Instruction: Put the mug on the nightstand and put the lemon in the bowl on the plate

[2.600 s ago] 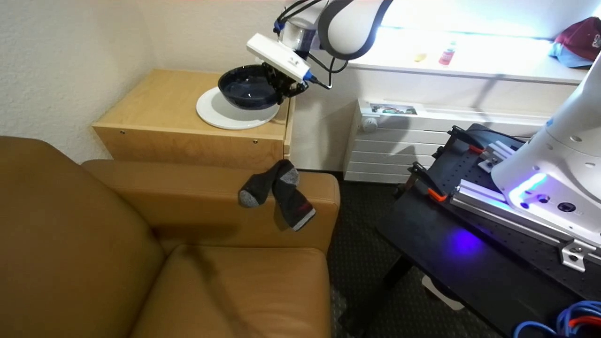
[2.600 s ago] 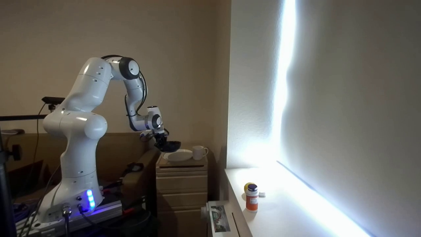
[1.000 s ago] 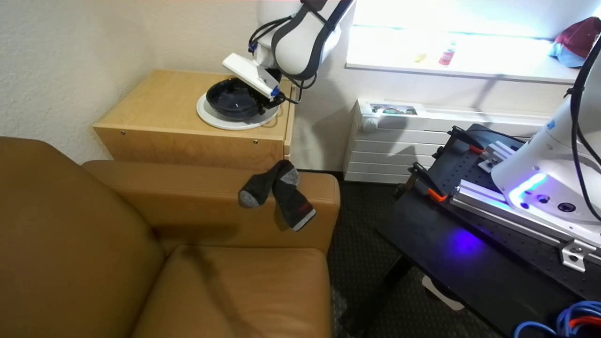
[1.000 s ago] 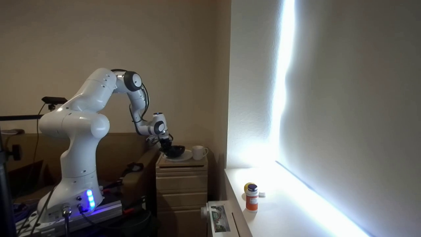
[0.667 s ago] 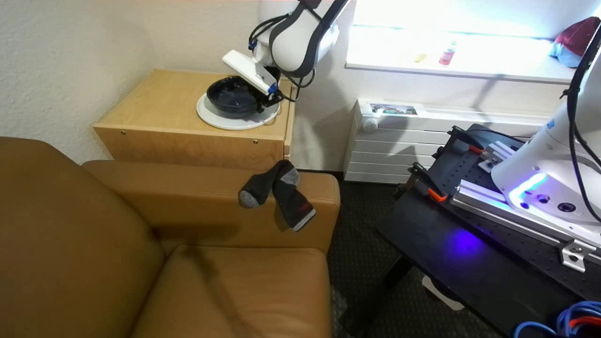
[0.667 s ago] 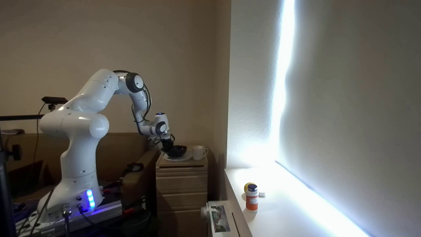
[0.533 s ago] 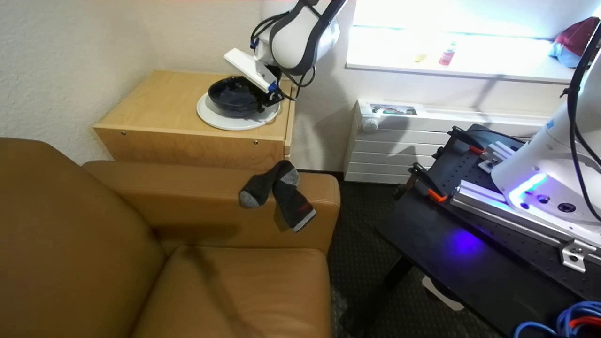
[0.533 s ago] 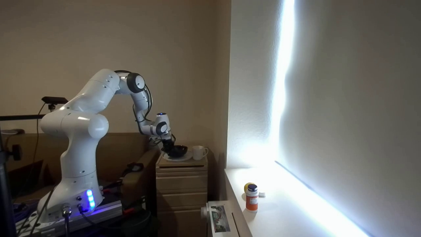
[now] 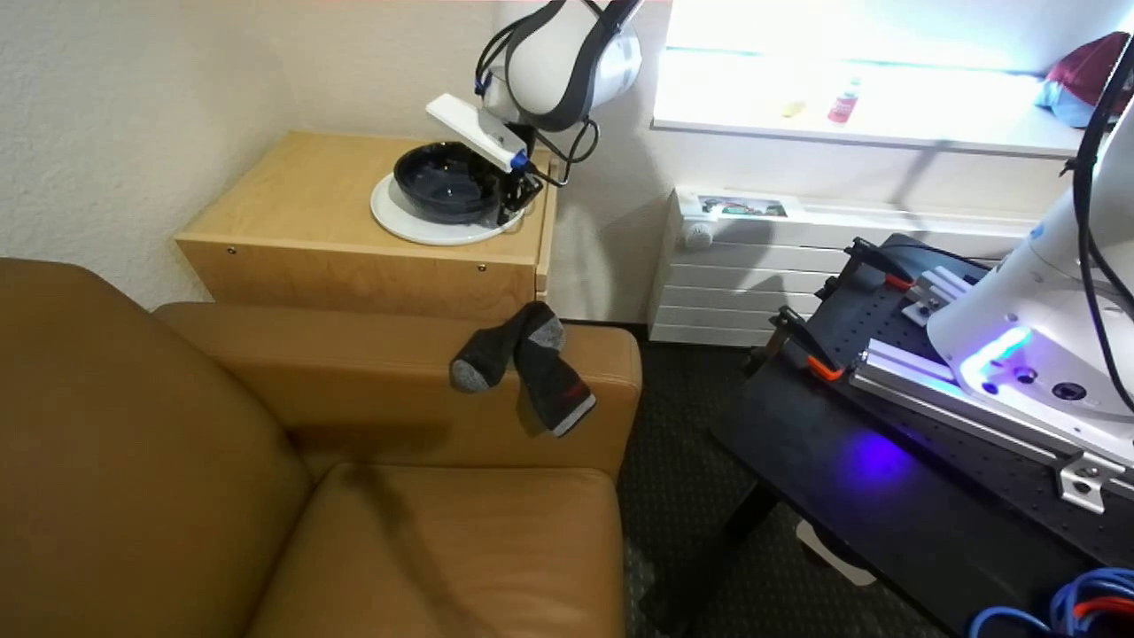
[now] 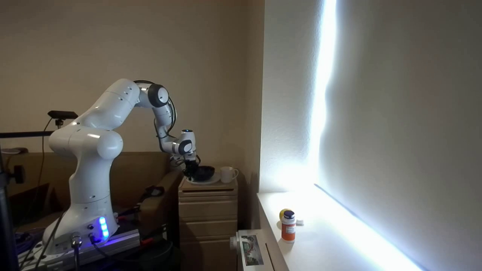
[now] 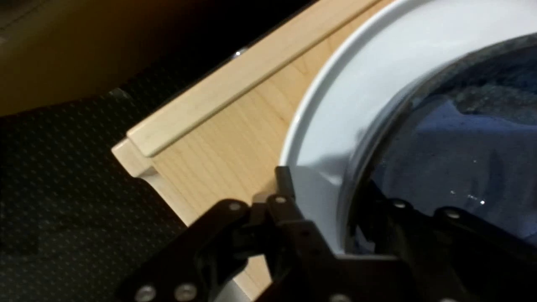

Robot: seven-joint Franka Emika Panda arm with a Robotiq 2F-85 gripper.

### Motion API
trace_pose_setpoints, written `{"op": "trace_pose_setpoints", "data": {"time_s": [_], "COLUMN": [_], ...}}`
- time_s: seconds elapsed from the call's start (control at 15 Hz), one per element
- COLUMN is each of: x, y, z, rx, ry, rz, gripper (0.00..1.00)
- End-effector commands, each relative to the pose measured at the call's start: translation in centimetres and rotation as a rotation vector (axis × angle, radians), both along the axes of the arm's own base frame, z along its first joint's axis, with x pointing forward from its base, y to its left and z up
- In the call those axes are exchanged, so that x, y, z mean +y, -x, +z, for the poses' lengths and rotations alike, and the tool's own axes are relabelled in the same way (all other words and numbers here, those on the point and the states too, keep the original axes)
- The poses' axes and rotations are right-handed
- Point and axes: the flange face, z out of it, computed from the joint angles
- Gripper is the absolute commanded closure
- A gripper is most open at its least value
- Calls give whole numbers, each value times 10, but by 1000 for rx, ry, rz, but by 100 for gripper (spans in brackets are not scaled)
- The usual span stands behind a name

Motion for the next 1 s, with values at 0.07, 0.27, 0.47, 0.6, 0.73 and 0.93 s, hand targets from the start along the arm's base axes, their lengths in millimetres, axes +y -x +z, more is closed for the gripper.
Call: {"op": "trace_pose_setpoints", "data": {"time_s": [0.07,0.27,0.47,0.6,0.73,0.93], "x": [1,-3,-6,-13,-29,-68], "y": [19,39,55,76,99,137], "z": [21,58,102,135,161,195], "rx": [83,70,-13,-27,-4,46], "ry": [93,184,247,298,394,510], "rz": [36,53,69,51,-16,-193], "gripper": [21,1,0,0,0,0]}}
